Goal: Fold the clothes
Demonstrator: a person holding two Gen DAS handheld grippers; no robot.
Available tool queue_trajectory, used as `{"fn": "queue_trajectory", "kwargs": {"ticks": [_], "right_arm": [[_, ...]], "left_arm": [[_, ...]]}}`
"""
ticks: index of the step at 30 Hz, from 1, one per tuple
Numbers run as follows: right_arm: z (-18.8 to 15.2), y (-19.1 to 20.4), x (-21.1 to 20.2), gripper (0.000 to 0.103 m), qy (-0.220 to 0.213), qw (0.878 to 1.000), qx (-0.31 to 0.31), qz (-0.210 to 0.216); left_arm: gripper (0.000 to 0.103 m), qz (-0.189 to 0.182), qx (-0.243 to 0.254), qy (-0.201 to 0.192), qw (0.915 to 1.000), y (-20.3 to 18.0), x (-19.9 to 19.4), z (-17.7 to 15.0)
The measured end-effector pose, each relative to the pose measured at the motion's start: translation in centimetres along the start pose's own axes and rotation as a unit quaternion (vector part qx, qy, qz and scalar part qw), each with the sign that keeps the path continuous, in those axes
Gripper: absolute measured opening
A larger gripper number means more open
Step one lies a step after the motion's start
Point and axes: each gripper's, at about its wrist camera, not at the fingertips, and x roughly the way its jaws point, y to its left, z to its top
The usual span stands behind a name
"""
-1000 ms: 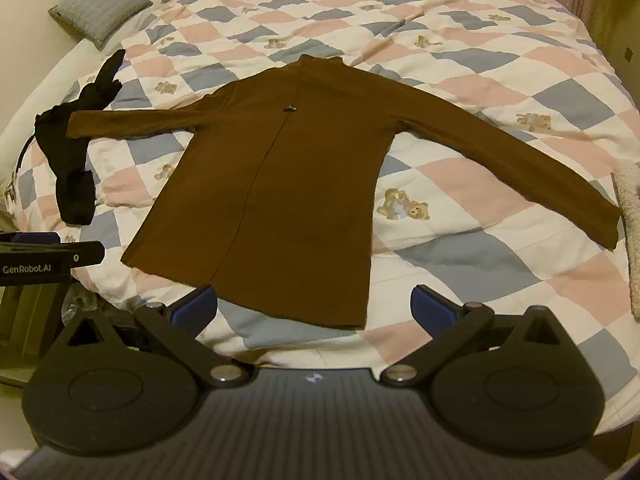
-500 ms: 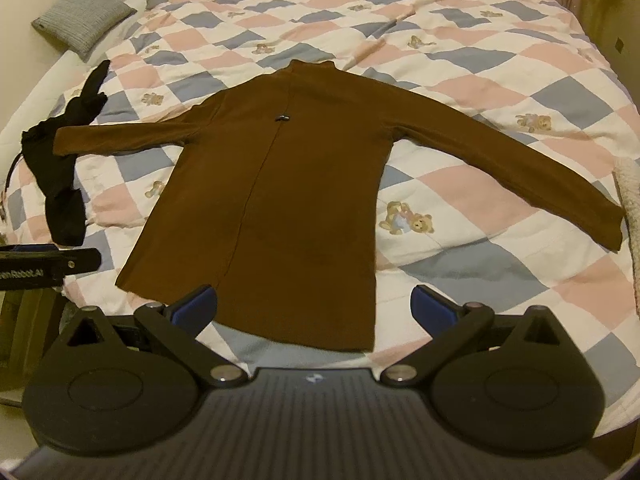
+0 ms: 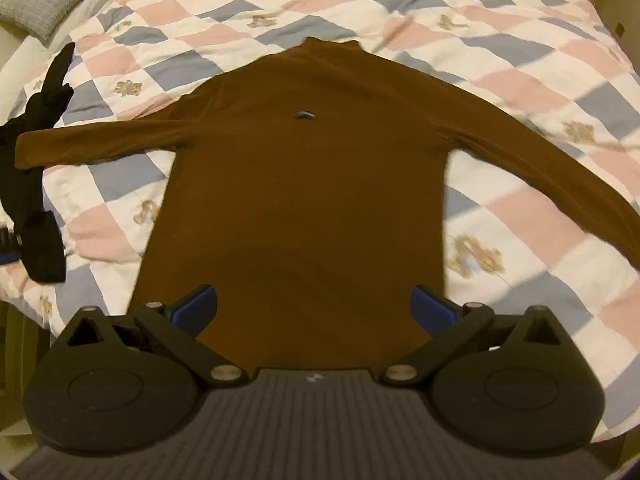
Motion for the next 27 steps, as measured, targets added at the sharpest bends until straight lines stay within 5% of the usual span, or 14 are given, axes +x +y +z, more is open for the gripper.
{"fn": "queue_trajectory", "kwargs": {"ticks": [5, 13, 21, 24, 25, 26, 27], "right_arm": [[2.2, 5.4, 4.1, 0.102, 0.039, 0.999, -0.015, 0.000], [3.2, 11.7, 12.6, 0.102, 0.124, 0.990, -0.065, 0.000], [5.2, 13.2, 17.0, 0.102, 0.138, 0.987, -0.086, -0.001], [5.6, 12.8, 17.8, 0.102, 0.137, 0.987, -0.085, 0.005], [5.6, 12.6, 18.0, 0.102, 0.135, 0.987, -0.084, 0.008], [5.7, 12.2, 18.1, 0.102, 0.132, 0.988, -0.082, 0.012], [5.8, 11.8, 18.2, 0.102, 0.130, 0.988, -0.079, 0.016]], "left_arm": [[0.081, 0.005, -0.137, -0.057, 0.9889, 10.2, 4.9, 6.5], [0.076, 0.041, -0.344, -0.173, 0.9218, 27.1, 13.6, 14.1], [0.067, 0.034, -0.410, -0.202, 0.8889, 32.3, 20.4, 15.7], [0.043, 0.016, -0.425, -0.227, 0.8763, 32.6, 21.1, 15.0], [0.012, 0.012, -0.427, -0.233, 0.8737, 32.7, 21.2, 14.9], [0.000, 0.006, -0.428, -0.239, 0.8716, 32.7, 21.2, 14.9], [0.000, 0.004, -0.425, -0.245, 0.8715, 32.5, 20.9, 15.0]]}}
